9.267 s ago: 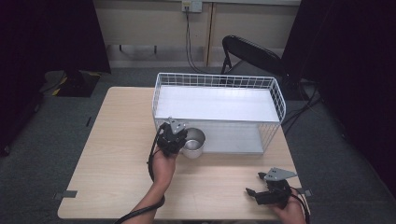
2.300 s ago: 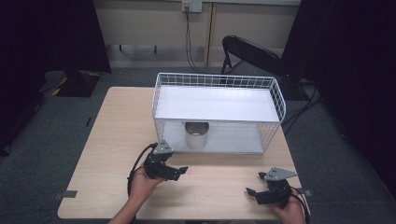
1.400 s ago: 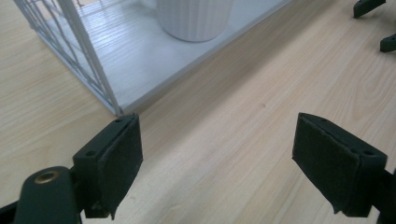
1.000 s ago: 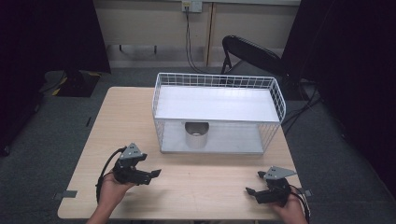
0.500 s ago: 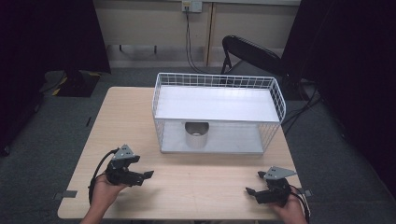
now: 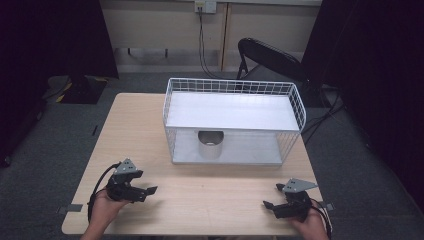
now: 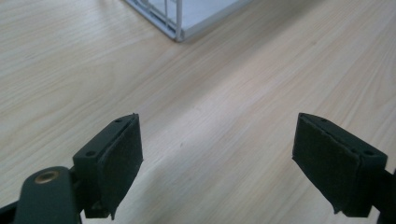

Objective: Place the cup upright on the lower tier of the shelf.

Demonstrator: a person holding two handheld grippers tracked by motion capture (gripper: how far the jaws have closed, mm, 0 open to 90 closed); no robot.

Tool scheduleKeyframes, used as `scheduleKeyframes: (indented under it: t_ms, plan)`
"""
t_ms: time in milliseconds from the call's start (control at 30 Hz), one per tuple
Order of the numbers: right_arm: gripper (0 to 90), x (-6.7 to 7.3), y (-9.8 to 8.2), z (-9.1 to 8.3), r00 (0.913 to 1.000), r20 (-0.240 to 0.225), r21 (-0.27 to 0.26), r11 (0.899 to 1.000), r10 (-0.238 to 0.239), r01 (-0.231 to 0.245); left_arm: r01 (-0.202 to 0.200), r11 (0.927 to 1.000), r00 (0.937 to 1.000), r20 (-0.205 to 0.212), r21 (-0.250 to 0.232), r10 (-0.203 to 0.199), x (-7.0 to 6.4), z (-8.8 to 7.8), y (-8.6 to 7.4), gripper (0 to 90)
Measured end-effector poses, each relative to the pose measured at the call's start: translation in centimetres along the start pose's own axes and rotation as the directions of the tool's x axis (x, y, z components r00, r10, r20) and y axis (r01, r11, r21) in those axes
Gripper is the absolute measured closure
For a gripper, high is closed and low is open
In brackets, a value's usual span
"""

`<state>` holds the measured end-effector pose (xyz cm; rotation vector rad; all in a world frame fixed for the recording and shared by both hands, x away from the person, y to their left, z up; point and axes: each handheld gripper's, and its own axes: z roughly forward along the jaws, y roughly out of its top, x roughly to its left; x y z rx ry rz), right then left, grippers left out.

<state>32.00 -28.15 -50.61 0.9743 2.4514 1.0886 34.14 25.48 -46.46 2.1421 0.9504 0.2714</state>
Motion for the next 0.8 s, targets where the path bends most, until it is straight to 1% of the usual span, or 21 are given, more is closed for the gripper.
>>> scheduleKeyframes:
  t_ms: [100, 167, 300, 467, 633, 700, 800]
  plan:
    - [16.1, 0.0, 0.0, 0.0, 1.0000, -0.001, 0.001, 1.000, 0.000, 0.000, -0.006, 0.9998, 0.9999, -0.008, 0.017, 0.006, 0.2, 0.1, -0.5, 15.5]
    - [16.1, 0.0, 0.0, 0.0, 1.0000, 0.000, 0.001, 1.000, 0.000, 0.000, -0.005, 0.9998, 0.9999, -0.014, 0.021, 0.005, 0.4, 0.2, -0.9, 15.5]
    - [16.1, 0.0, 0.0, 0.0, 1.0000, -0.001, 0.001, 1.000, 0.000, 0.000, -0.021, 0.9991, 0.9997, -0.015, 0.036, 0.021, 0.7, 0.3, -1.2, 15.5]
    - [16.1, 0.0, 0.0, 0.0, 1.0000, -0.001, 0.001, 1.000, 0.000, 0.000, -0.026, 0.9991, 0.9994, -0.024, 0.033, 0.026, 1.0, 0.3, -1.6, 15.6]
    - [16.1, 0.0, 0.0, 0.0, 1.0000, 0.000, 0.001, 1.000, 0.000, 0.000, -0.008, 0.9991, 0.9994, -0.033, 0.041, 0.010, 1.4, 0.3, -2.1, 15.5]
    - [16.1, 0.0, 0.0, 0.0, 1.0000, -0.001, 0.001, 1.000, 0.000, 0.000, -0.014, 0.9990, 0.9988, -0.047, 0.042, 0.016, 1.5, 0.3, -2.2, 15.5]
    - [16.1, 0.0, 0.0, 0.0, 1.0000, -0.001, 0.001, 1.000, 0.000, 0.000, -0.010, 0.9988, 0.9986, -0.052, 0.047, 0.012, 1.6, 0.5, -2.3, 15.5]
